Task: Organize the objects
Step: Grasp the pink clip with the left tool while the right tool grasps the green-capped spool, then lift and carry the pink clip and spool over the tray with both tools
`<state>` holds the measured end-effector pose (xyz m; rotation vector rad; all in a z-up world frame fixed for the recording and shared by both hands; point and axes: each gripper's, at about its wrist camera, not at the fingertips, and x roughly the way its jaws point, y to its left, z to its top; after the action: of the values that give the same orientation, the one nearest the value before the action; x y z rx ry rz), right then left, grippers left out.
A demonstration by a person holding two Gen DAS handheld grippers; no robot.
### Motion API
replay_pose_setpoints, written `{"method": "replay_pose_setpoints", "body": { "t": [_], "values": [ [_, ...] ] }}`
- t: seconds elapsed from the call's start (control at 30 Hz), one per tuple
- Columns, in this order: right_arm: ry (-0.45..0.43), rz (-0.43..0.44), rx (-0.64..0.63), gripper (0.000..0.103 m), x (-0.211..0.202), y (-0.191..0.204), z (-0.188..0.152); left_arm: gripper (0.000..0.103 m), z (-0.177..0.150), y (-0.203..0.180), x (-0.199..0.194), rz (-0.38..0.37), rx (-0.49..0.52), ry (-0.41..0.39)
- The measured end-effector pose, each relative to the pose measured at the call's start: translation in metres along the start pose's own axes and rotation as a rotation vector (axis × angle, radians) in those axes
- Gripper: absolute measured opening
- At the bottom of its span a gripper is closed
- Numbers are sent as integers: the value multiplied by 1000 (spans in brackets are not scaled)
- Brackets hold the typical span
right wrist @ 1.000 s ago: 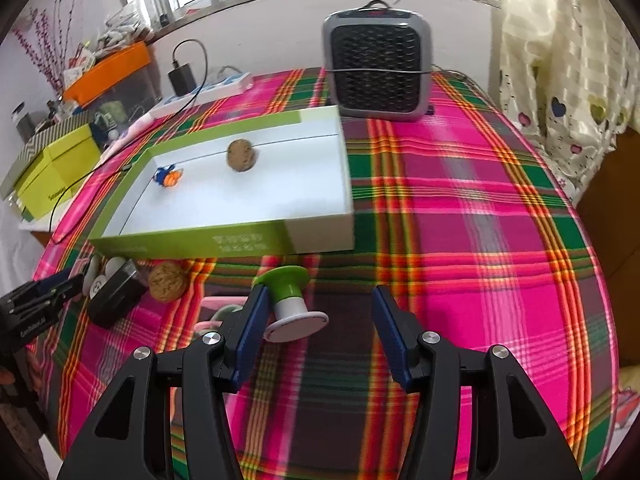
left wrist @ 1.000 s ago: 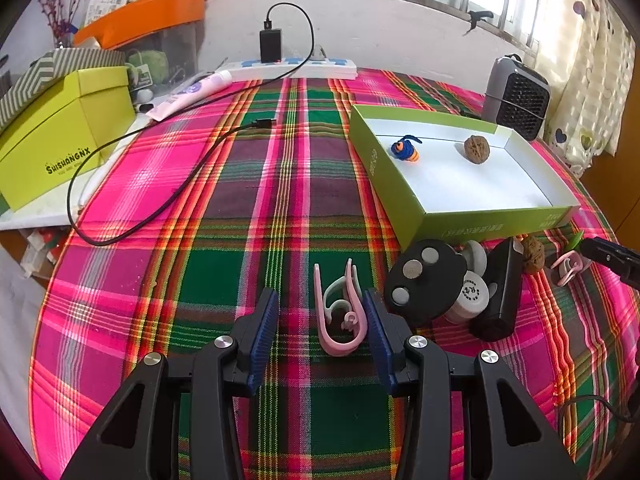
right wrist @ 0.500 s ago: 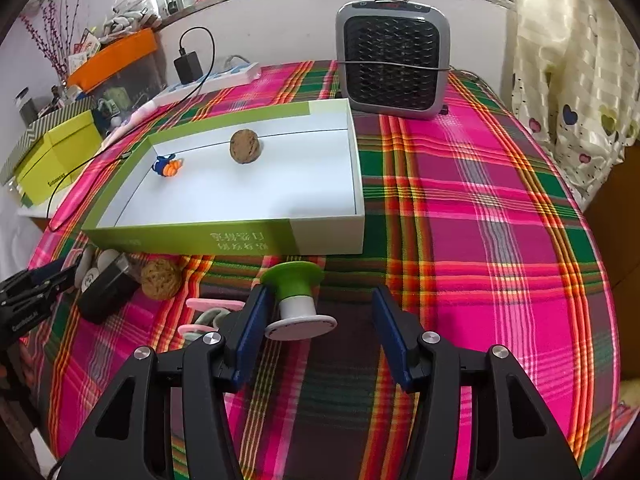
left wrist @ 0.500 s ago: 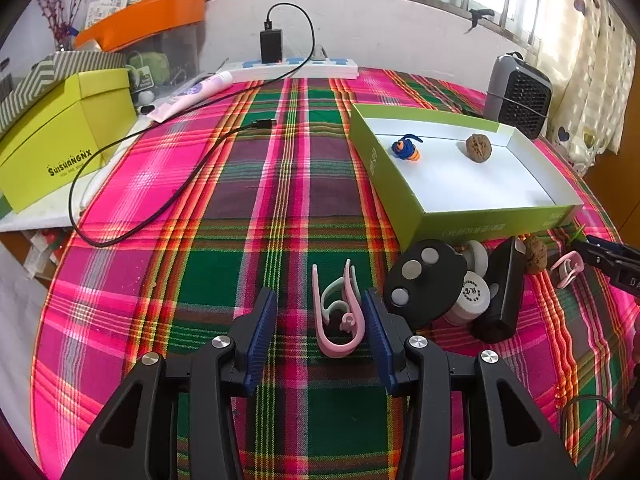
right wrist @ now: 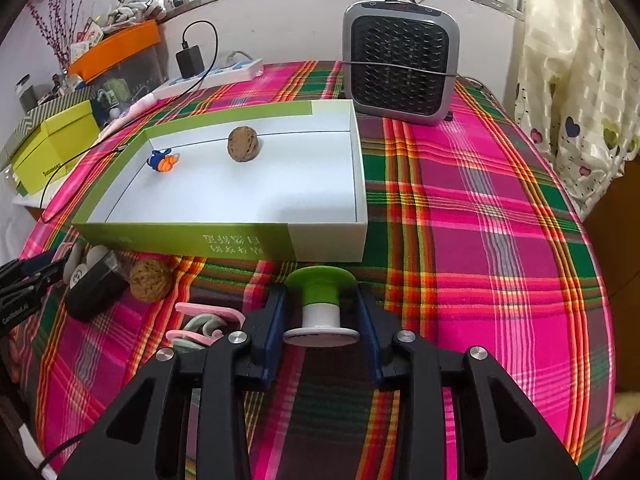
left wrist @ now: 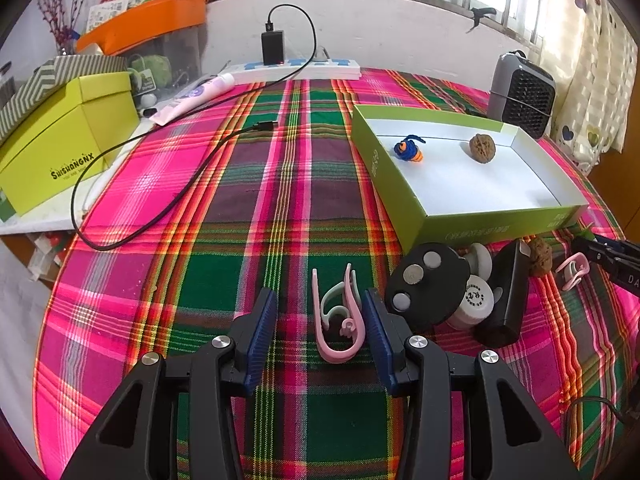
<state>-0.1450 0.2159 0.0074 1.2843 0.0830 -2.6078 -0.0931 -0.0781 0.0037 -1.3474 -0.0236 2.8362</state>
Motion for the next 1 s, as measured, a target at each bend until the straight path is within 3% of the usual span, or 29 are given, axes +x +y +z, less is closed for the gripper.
{"method": "replay_pose_setpoints", "body": {
  "t": [0.23, 0.43, 1.0],
  "values": [
    [-2, -2, 0, 35, 0, 0, -1, 37, 1, 0, 0, 8, 1, -2],
    [-2, -1, 2, 35, 0, 0, -1, 22, 1, 5, -1, 26, -8, -6],
    [-3, 1, 3, 35, -1, 0, -1, 21, 2, 6, -2, 25, -10, -7]
  ]
}}
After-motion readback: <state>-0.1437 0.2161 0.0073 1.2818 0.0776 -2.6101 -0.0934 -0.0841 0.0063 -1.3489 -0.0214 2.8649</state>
